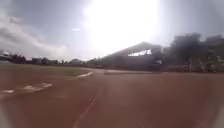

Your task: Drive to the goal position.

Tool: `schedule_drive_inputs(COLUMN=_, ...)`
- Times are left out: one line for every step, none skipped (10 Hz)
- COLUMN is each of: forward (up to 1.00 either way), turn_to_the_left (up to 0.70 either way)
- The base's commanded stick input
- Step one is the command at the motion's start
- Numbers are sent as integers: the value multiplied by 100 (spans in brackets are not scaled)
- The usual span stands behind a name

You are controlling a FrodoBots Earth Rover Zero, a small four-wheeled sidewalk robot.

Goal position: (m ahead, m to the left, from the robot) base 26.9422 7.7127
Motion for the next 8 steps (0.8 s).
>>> schedule_drive_inputs(forward=70, turn_to_the_left=0)
schedule_drive_inputs(forward=59, turn_to_the_left=0)
schedule_drive_inputs(forward=62, turn_to_the_left=0)
schedule_drive_inputs(forward=66, turn_to_the_left=0)
schedule_drive_inputs(forward=69, turn_to_the_left=0)
schedule_drive_inputs(forward=70, turn_to_the_left=0)
schedule_drive_inputs(forward=70, turn_to_the_left=0)
schedule_drive_inputs(forward=70, turn_to_the_left=0)
